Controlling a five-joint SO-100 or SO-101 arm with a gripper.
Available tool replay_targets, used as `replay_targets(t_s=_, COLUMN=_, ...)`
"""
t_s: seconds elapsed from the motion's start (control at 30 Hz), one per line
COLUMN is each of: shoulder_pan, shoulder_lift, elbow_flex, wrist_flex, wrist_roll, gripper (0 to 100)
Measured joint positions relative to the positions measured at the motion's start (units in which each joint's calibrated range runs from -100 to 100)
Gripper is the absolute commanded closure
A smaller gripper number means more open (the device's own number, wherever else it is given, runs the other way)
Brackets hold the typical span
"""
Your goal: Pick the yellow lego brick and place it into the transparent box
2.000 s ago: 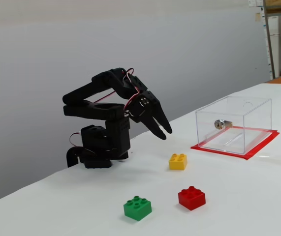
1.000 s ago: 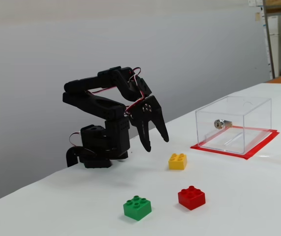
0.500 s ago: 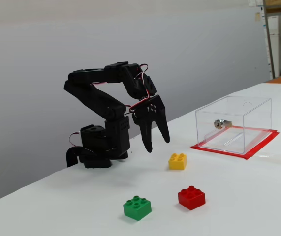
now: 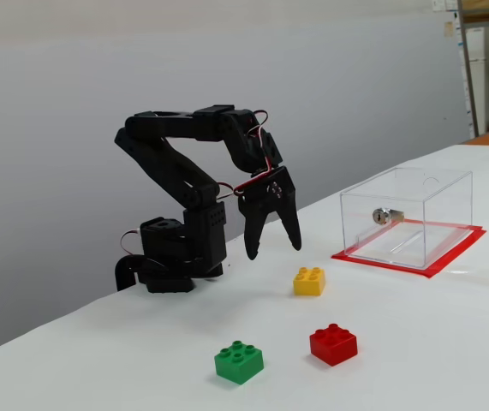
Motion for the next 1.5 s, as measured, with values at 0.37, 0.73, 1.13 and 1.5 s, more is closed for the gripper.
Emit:
replay_targets(t_s=0.37, shoulder_pan=-2.03, shoulder_lift=8.20, elbow_flex=-1.24, wrist_flex=-6.08, wrist_roll=0.00, gripper=45)
replay_targets(t_s=0.73, shoulder_pan=-7.48, shoulder_lift=12.68, elbow_flex=-1.24, wrist_flex=-6.43, wrist_roll=0.00, gripper=45)
replay_targets(t_s=1.13, shoulder_pan=-7.48, shoulder_lift=17.08, elbow_flex=-1.32, wrist_flex=-12.00, wrist_roll=0.00, gripper=45)
replay_targets(t_s=1.5, shoulder_pan=-7.48, shoulder_lift=20.13, elbow_flex=-1.32, wrist_flex=-12.17, wrist_roll=0.00, gripper=45)
